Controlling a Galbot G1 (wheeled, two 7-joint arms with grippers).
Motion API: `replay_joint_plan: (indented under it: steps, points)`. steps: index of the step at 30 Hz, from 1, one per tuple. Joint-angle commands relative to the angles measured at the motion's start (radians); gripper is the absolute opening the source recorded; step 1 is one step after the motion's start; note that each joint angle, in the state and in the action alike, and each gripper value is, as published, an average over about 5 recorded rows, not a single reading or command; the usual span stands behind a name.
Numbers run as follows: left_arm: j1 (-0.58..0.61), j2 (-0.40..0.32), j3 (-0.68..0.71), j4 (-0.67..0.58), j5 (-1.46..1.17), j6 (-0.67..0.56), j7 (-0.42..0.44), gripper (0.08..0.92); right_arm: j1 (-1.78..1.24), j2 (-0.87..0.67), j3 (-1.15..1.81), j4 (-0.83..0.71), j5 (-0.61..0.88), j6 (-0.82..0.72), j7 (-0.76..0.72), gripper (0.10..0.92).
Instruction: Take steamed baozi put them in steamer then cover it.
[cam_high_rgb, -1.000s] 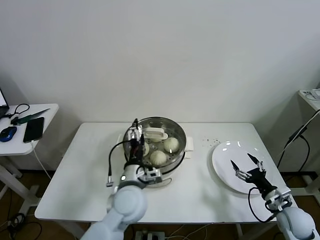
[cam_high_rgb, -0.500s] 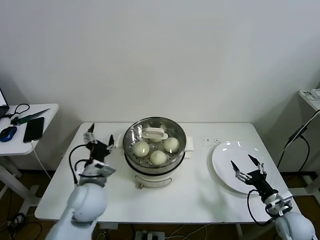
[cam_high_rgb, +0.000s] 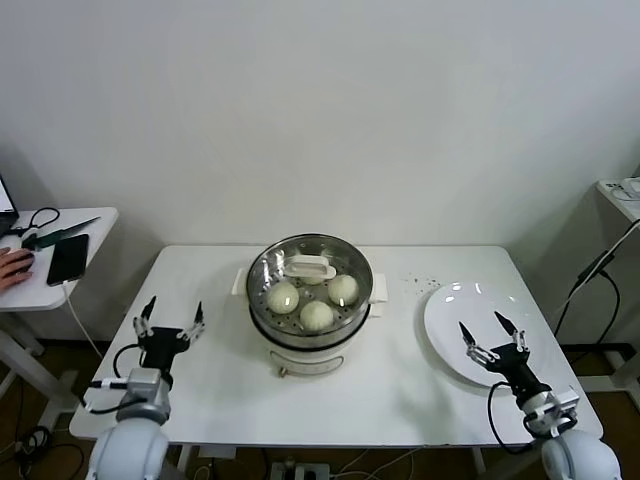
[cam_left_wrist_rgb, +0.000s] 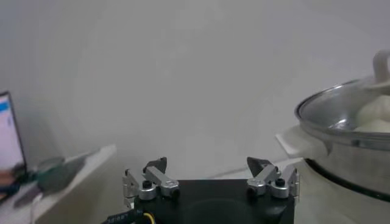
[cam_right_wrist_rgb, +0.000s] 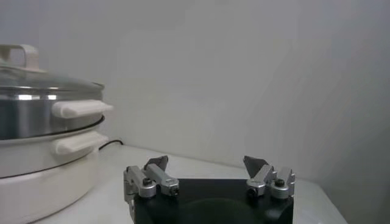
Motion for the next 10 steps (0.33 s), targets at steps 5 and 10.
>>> replay_joint_plan:
  steps: [5,10]
  points:
    - [0.106,-0.067,-0.089,0.009,-0.185,-0.167,0.008,0.823,-0.002,0.018,0.008,-0.002,0.002,0.005,0.019,0.823]
    - [0.118,-0.066,-0.088,-0.006,-0.183,-0.174,0.014,0.823,-0.006,0.027,0.008,0.0,-0.004,0.004,0.019,0.823]
